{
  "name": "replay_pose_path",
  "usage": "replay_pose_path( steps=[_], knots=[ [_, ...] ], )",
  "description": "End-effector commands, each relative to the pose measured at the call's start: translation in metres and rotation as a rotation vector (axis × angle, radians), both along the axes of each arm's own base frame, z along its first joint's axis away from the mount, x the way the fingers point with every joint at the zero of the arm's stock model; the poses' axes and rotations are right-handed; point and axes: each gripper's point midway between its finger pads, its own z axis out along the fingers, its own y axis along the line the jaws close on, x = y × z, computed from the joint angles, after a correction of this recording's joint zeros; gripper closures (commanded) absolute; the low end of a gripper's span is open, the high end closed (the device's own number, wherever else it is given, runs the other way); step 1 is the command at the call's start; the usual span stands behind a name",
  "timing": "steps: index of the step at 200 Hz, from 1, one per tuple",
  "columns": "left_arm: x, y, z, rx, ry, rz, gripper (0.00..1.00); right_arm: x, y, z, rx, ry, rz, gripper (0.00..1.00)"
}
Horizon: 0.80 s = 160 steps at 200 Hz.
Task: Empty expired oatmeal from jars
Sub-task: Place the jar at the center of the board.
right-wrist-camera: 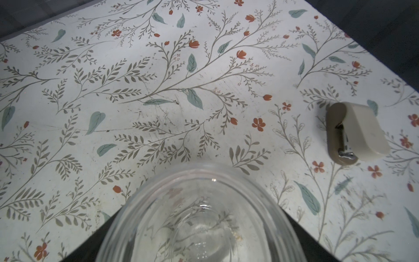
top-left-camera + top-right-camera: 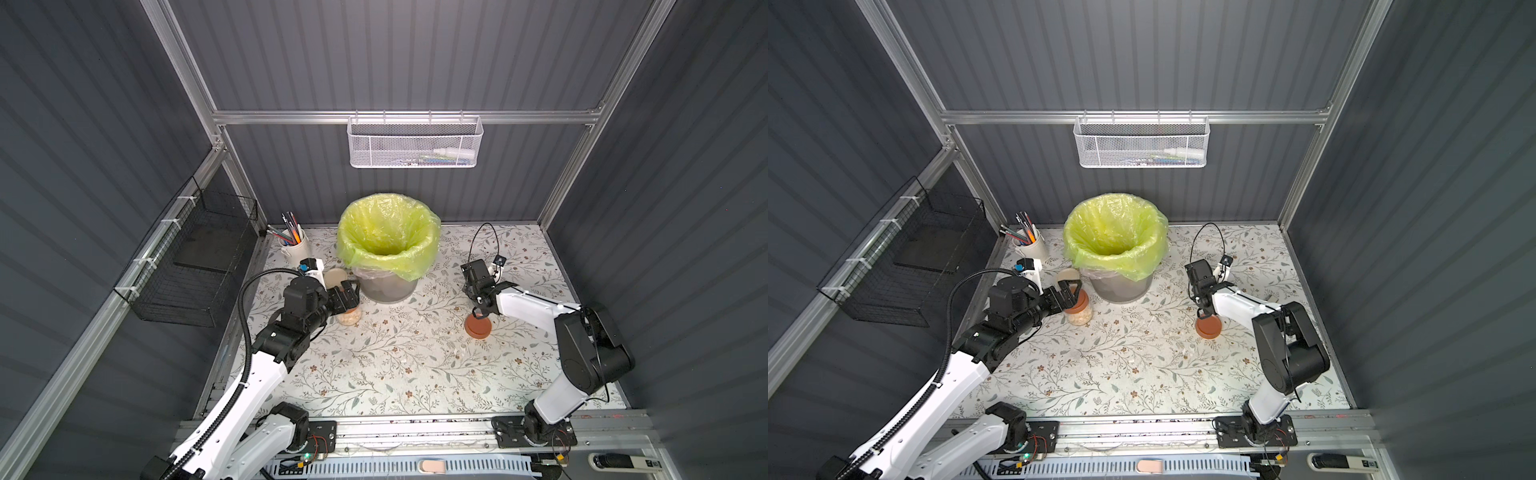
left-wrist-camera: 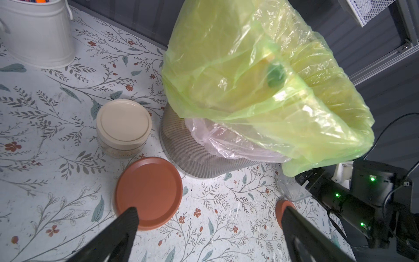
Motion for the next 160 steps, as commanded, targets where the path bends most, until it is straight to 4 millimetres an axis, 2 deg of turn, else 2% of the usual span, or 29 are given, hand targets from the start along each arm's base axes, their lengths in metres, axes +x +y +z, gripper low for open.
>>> replay_pose_path(
  steps=[1, 58, 132, 160],
  knots=[
    [-0.004, 0.005, -0.005, 0.045, 0.002, 0.002, 0.00, 0.010, 0.007, 0.018, 0.012, -0.064, 0.006, 0.09],
    [-0.005, 0.007, -0.007, 0.057, 0.002, 0.009, 0.00, 0.007, 0.011, 0.015, -0.004, -0.052, 0.020, 0.03],
    [-0.010, 0.018, -0.008, 0.084, 0.019, 0.051, 0.00, 0.010, 0.016, 0.062, -0.035, -0.135, 0.078, 0.01],
    [-0.011, 0.022, -0.010, 0.093, 0.028, 0.067, 0.00, 0.006, 0.014, 0.068, -0.045, -0.131, 0.079, 0.01]
  ],
)
